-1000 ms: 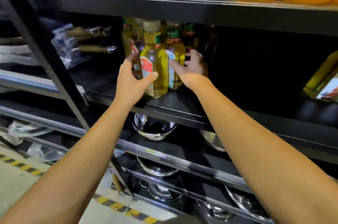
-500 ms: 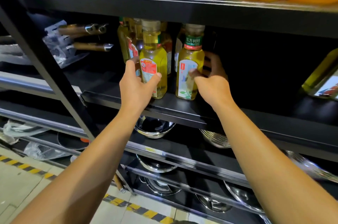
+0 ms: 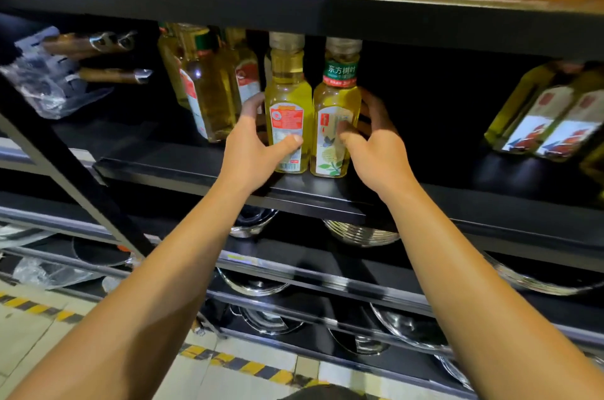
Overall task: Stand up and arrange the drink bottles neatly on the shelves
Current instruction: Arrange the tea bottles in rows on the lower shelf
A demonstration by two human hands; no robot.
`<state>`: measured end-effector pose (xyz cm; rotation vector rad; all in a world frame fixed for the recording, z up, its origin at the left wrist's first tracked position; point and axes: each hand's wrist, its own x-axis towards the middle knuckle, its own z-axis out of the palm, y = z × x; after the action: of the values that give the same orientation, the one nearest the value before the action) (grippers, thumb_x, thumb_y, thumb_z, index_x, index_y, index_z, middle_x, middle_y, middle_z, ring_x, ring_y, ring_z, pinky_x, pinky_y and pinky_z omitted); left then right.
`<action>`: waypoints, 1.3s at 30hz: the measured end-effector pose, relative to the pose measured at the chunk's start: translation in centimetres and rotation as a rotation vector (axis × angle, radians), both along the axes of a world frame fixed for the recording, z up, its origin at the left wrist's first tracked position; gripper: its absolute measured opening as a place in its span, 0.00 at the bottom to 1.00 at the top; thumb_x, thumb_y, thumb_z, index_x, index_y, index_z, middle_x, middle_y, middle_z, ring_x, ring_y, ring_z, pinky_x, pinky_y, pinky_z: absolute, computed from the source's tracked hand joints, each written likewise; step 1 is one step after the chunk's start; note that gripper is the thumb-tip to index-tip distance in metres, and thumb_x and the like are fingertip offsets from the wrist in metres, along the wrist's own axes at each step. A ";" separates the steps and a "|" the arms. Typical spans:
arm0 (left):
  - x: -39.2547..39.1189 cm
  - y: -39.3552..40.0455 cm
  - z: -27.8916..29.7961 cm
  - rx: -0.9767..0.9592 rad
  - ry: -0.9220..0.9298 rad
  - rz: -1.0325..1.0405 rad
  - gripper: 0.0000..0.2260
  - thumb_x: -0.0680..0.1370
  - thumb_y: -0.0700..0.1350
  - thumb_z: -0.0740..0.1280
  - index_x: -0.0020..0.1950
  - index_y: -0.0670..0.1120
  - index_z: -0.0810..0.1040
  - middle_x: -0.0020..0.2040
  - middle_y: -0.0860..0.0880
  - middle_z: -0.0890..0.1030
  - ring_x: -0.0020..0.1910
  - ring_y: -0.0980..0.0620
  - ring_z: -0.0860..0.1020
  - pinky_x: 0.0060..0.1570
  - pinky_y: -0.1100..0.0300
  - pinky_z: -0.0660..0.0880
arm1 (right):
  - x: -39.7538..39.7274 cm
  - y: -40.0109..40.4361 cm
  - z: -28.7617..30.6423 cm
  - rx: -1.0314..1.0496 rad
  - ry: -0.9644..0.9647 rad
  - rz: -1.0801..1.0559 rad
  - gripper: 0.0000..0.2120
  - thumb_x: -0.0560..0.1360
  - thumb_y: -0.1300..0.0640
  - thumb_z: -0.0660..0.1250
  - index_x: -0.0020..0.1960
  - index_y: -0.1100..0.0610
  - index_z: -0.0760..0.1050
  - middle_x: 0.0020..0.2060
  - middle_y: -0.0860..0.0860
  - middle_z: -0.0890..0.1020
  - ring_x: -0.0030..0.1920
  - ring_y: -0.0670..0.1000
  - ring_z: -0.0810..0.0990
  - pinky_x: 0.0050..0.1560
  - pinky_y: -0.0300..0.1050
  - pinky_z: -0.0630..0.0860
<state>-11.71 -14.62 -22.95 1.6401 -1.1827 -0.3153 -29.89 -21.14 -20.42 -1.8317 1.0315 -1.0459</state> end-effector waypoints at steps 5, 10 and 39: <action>-6.5 -2.2 0.2 0.003 -0.015 -0.063 0.35 0.70 0.49 0.78 0.73 0.54 0.66 0.60 0.55 0.79 0.56 0.58 0.77 0.49 0.77 0.68 | -6.7 -0.7 0.2 0.018 0.020 -0.105 0.27 0.79 0.58 0.64 0.75 0.46 0.61 0.58 0.46 0.78 0.53 0.42 0.76 0.37 0.21 0.69; -12.7 -4.5 0.0 0.018 0.049 -0.230 0.33 0.72 0.48 0.76 0.74 0.55 0.65 0.61 0.57 0.79 0.54 0.64 0.77 0.58 0.72 0.72 | -13.6 -0.7 0.1 0.032 0.030 -0.242 0.15 0.79 0.54 0.65 0.64 0.55 0.70 0.46 0.43 0.78 0.46 0.34 0.78 0.39 0.28 0.71; -19.6 -7.5 3.3 -0.002 0.178 -0.447 0.35 0.70 0.35 0.75 0.75 0.43 0.64 0.61 0.47 0.80 0.59 0.54 0.80 0.59 0.55 0.78 | -22.7 -2.9 -0.8 0.018 -0.052 -0.346 0.17 0.80 0.53 0.64 0.67 0.54 0.68 0.47 0.42 0.75 0.51 0.43 0.76 0.41 0.31 0.69</action>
<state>-31.28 -22.14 -19.68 1.3017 -1.4023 -0.7258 -52.60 -24.01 -21.22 -1.6369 1.3530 -1.2731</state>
